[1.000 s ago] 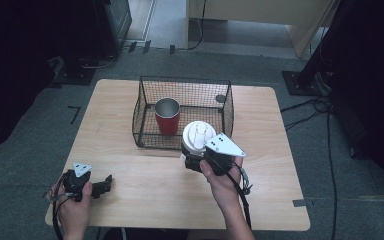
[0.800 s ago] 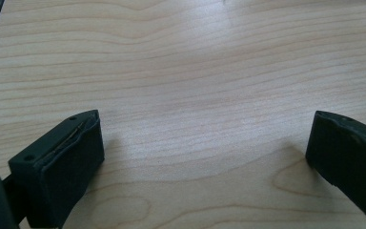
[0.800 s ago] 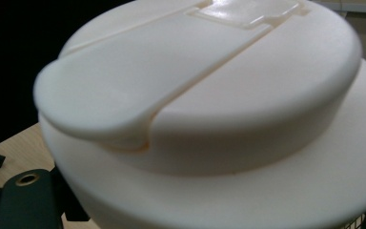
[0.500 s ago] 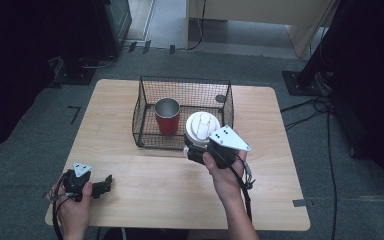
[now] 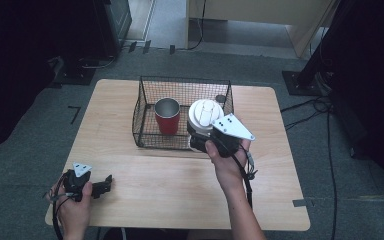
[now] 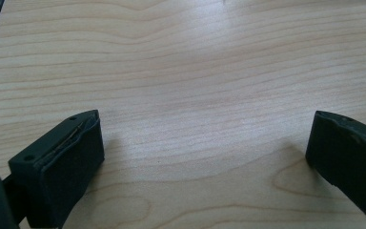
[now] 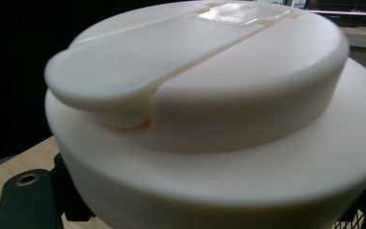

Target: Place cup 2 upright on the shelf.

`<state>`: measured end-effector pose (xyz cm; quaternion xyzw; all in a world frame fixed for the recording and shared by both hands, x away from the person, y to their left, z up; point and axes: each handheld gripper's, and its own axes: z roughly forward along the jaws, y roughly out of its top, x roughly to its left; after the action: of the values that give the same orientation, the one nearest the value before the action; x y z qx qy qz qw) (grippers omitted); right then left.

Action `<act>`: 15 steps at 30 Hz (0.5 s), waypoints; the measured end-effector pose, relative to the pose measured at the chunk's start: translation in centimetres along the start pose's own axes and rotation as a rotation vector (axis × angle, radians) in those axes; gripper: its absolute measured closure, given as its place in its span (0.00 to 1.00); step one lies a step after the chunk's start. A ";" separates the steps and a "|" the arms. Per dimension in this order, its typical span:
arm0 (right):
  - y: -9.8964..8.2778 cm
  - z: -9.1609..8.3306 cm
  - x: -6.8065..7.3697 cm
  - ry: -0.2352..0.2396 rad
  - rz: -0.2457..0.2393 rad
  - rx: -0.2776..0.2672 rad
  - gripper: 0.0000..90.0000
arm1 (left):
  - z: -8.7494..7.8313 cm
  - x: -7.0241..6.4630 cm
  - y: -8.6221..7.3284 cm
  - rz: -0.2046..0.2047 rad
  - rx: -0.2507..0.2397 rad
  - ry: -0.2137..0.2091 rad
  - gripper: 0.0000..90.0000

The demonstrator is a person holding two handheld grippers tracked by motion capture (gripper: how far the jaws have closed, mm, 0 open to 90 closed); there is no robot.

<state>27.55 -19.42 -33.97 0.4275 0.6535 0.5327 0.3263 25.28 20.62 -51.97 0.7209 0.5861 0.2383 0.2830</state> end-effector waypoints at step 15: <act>2.4 2.6 -1.1 -0.035 0.000 -0.024 0.18 | 0.0 0.0 0.0 0.000 0.000 0.000 0.00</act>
<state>30.78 -19.20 -32.26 0.4327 0.6411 0.5331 0.3428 25.28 20.62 -51.97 0.7209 0.5860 0.2382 0.2830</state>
